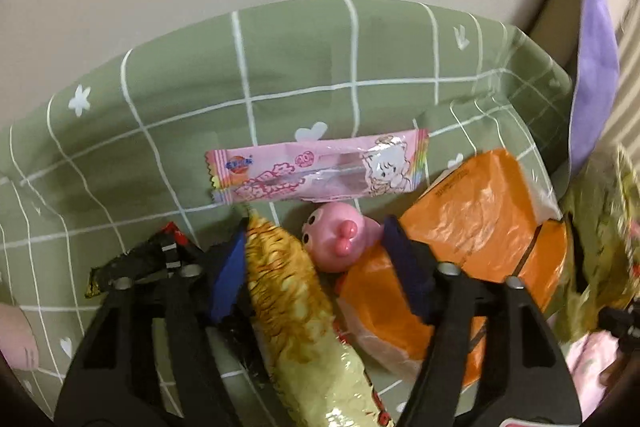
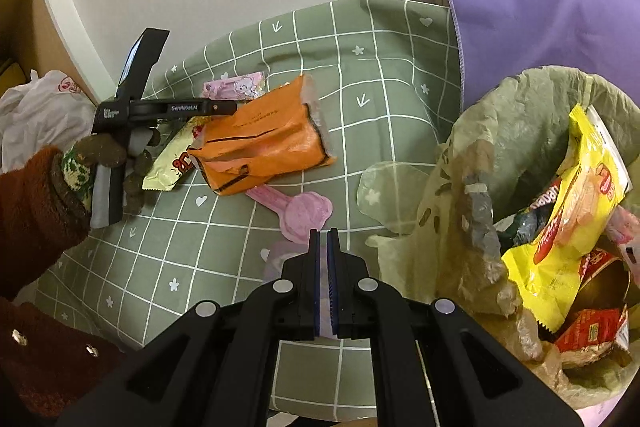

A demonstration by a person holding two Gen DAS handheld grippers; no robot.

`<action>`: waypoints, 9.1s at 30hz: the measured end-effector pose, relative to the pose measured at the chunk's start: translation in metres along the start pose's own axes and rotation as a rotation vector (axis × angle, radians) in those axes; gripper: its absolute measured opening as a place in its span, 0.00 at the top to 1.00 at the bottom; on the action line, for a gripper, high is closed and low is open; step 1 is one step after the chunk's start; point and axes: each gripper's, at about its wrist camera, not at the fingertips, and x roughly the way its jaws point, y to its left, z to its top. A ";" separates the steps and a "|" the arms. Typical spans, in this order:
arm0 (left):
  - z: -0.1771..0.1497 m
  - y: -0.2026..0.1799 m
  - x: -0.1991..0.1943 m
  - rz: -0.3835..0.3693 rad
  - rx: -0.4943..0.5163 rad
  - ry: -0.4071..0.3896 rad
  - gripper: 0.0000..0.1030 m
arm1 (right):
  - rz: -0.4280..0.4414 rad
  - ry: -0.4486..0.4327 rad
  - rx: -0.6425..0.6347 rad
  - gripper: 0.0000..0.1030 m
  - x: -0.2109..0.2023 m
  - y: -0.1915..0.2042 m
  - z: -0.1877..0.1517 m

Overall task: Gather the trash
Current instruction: 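Move both open tools back over the table toward the remaining snacks, then grasp the pink candy stick with the right tool and lift it, then grasp the orange bag with the left tool while the right tool holds the candy stick, then carry the orange bag and candy stick toward the trash bin, then open both tools to drop the orange bag and candy stick into the bin, then grasp the yellow snack bar with the left tool while the right tool grasps the purple packet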

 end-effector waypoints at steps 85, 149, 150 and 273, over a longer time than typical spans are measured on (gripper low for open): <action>-0.085 0.092 -0.105 0.052 -0.199 -0.069 0.56 | 0.136 -0.030 -0.335 0.56 0.183 0.106 0.175; -0.112 -0.044 -0.056 -0.101 -0.173 0.063 0.52 | -0.094 -0.146 0.104 0.91 -0.078 -0.034 -0.003; -0.110 -0.044 -0.052 -0.107 -0.187 0.071 0.55 | -0.096 -0.147 0.104 0.91 -0.079 -0.034 -0.004; -0.131 0.008 -0.123 0.027 -0.039 -0.058 0.22 | -0.001 -0.042 -0.083 0.58 0.009 -0.004 -0.122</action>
